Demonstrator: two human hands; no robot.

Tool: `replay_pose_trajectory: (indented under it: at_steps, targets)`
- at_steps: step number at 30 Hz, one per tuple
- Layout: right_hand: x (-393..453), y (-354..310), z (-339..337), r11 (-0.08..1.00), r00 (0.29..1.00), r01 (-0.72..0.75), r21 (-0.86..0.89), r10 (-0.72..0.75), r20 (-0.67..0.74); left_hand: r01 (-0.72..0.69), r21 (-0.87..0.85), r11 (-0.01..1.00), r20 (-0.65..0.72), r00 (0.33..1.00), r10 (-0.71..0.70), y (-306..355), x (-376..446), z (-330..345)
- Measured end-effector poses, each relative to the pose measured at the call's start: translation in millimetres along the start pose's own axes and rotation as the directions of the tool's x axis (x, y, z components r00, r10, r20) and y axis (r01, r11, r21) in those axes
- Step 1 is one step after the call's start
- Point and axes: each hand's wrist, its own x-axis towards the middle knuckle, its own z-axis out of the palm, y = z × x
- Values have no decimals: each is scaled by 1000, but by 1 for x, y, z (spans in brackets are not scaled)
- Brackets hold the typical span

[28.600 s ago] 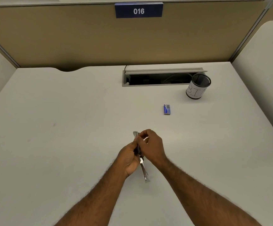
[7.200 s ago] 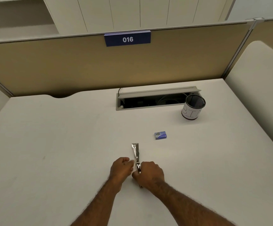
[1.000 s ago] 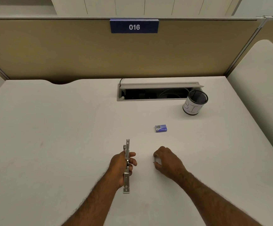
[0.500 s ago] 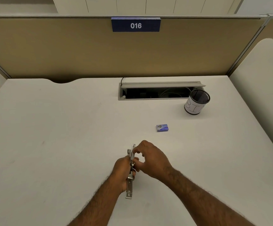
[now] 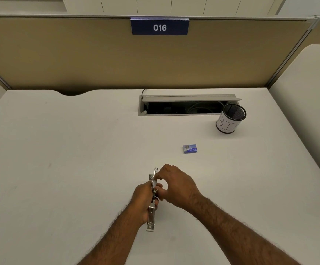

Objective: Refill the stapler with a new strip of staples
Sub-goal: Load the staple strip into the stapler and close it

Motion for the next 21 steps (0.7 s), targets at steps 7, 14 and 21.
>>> replay_pose_trajectory:
  at_steps: [7,14,21]
  targets:
    - [0,3,2,1000,1000,-20,16,20,13,8,19,1000,-4,1000,-8,-1,3,0]
    - [2,2,0,999,999,-30,14,29,22,70,22,997,19,997,-70,-4,7,-3]
    - [-12,13,2,889,954,294,-351,-293,58,92,39,995,10,996,-92,-4,9,-2]
